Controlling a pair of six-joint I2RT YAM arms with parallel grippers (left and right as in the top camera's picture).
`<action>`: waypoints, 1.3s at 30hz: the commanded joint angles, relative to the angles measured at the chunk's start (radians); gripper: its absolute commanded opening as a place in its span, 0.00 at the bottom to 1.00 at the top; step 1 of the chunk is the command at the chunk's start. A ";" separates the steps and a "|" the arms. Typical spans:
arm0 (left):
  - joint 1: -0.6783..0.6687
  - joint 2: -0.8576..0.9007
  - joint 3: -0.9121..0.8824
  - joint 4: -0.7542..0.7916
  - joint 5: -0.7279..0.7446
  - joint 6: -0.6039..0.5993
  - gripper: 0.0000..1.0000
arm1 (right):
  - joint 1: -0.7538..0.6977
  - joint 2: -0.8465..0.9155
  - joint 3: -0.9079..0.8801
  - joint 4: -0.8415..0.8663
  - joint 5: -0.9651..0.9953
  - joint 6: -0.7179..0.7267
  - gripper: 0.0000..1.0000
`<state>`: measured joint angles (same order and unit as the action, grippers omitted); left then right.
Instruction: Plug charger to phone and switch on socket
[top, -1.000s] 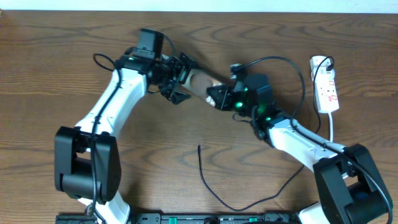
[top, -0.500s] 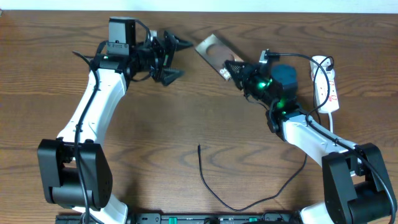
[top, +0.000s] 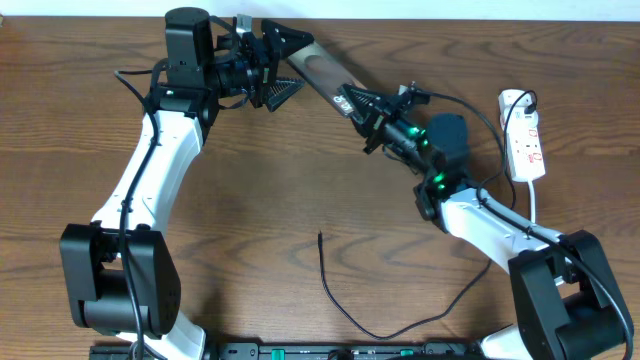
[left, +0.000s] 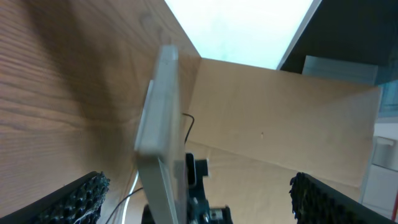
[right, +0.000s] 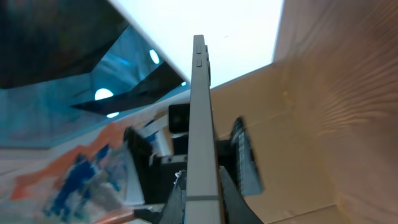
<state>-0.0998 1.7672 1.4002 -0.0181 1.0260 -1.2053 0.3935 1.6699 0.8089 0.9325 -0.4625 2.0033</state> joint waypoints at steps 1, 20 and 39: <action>0.005 -0.017 0.010 0.005 -0.021 -0.005 0.94 | 0.028 -0.016 0.021 0.038 0.073 0.048 0.01; 0.002 -0.017 0.010 0.005 -0.105 -0.005 0.80 | 0.099 -0.016 0.021 -0.002 0.092 0.048 0.01; -0.031 -0.016 0.010 0.001 -0.165 -0.004 0.19 | 0.130 -0.016 0.021 -0.001 0.098 0.048 0.02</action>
<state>-0.1127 1.7672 1.3991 -0.0341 0.8860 -1.2133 0.5018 1.6688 0.8165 0.9356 -0.3500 2.0415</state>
